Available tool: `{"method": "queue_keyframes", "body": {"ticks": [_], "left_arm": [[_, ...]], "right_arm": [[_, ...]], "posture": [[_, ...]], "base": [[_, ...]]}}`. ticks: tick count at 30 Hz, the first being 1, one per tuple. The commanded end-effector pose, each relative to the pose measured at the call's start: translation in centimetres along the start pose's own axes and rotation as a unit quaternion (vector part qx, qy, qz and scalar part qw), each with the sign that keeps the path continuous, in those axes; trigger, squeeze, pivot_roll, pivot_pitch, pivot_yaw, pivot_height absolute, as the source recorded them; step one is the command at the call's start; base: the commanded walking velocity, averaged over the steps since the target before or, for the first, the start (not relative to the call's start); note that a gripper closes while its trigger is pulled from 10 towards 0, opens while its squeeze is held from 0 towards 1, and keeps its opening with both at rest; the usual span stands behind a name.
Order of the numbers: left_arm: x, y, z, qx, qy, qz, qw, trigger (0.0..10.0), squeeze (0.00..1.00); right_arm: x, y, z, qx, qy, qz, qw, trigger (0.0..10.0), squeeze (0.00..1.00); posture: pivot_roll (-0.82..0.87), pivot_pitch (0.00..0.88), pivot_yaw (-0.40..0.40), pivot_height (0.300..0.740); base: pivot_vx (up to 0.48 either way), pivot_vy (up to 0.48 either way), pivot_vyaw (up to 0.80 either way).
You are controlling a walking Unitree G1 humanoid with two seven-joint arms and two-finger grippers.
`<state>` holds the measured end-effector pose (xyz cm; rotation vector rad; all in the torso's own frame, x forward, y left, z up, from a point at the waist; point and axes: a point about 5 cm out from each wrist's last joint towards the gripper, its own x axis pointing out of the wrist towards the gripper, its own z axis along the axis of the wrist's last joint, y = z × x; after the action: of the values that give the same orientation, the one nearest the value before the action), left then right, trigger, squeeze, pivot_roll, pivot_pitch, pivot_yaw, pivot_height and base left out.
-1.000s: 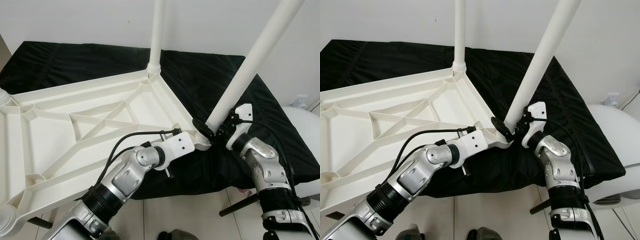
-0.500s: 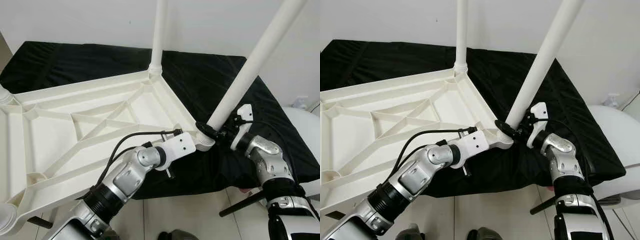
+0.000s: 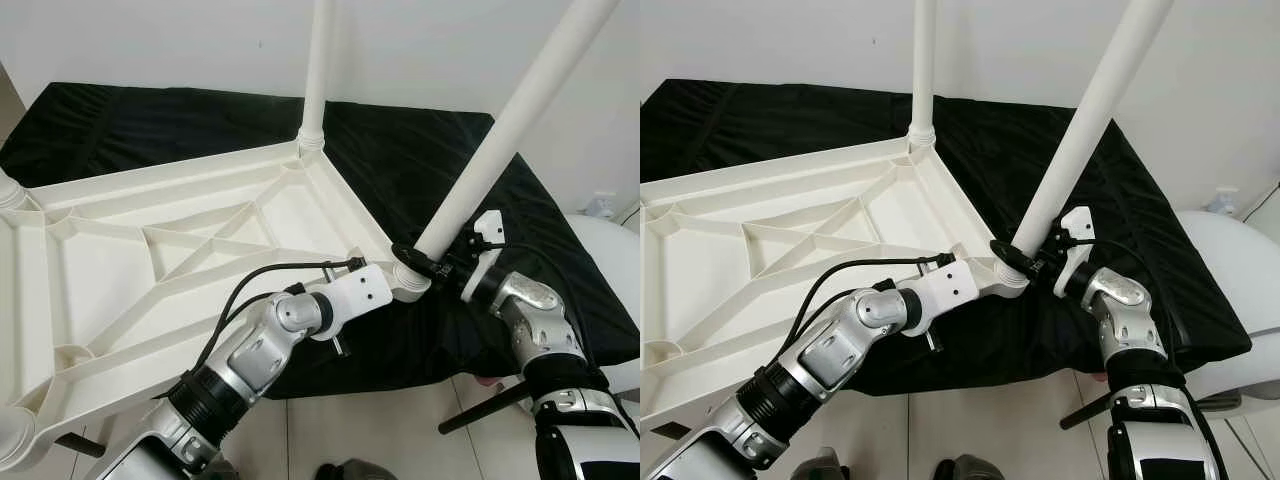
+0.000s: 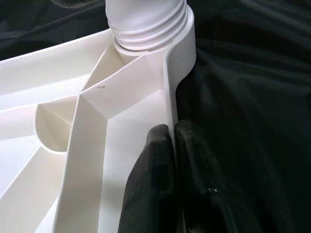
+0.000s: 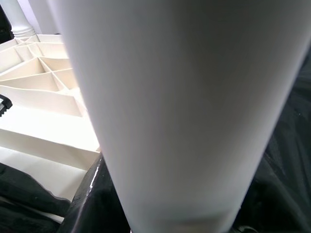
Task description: Building children table
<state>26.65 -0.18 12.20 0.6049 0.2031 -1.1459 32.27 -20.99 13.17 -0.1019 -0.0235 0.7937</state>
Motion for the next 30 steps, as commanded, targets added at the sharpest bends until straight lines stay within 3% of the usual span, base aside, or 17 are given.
{"method": "queue_keyframes", "body": {"ticks": [1, 13, 14, 19, 22, 30], "left_arm": [[0.1, -1.3, 0.2, 0.007, -0.016, -0.051, 0.999, 10.0, 0.0], [0.1, -1.2, 0.3, 0.004, -0.016, -0.046, 0.999, 10.0, 0.0], [0.2, -1.2, 0.3, 0.003, -0.017, -0.046, 0.999, 10.0, 0.0], [0.2, -1.3, 0.4, 0.002, -0.018, -0.047, 0.999, 10.0, 0.0], [0.2, -1.3, 0.3, 0.002, -0.017, -0.047, 0.999, 10.0, 0.0], [0.2, -1.3, 0.3, 0.001, -0.018, -0.047, 0.999, 10.0, 0.0]], "right_arm": [[-2.2, -1.9, -0.3, 0.009, 0.014, -0.066, 0.998, 10.0, 0.0], [-0.8, 0.0, 1.1, 0.011, -0.046, -0.119, 0.992, 10.0, 0.0], [-0.1, 1.1, 1.4, 0.013, -0.06, -0.121, 0.991, 10.0, 0.0], [1.1, 3.2, 2.0, 0.034, -0.092, -0.13, 0.987, 10.0, 0.0], [2.8, 5.6, 2.7, 0.058, -0.119, -0.141, 0.981, 10.0, 0.0], [4.8, 7.1, 2.7, 0.056, -0.105, -0.209, 0.971, 10.0, 0.0]], "posture": [[0.01, 0.0, -0.092, 0.74], [0.01, 0.004, -0.099, 0.74], [0.01, 0.006, -0.099, 0.74], [0.01, 0.008, -0.098, 0.74], [0.01, 0.008, -0.1, 0.74], [0.01, 0.011, -0.104, 0.74]], "base": [[0.0, 0.0, 0.0], [0.0, 0.0, 0.0], [0.0, 0.0, 0.0], [0.0, 0.0, 0.0], [0.0, 0.0, 0.0], [0.0, 0.0, 0.0]]}}
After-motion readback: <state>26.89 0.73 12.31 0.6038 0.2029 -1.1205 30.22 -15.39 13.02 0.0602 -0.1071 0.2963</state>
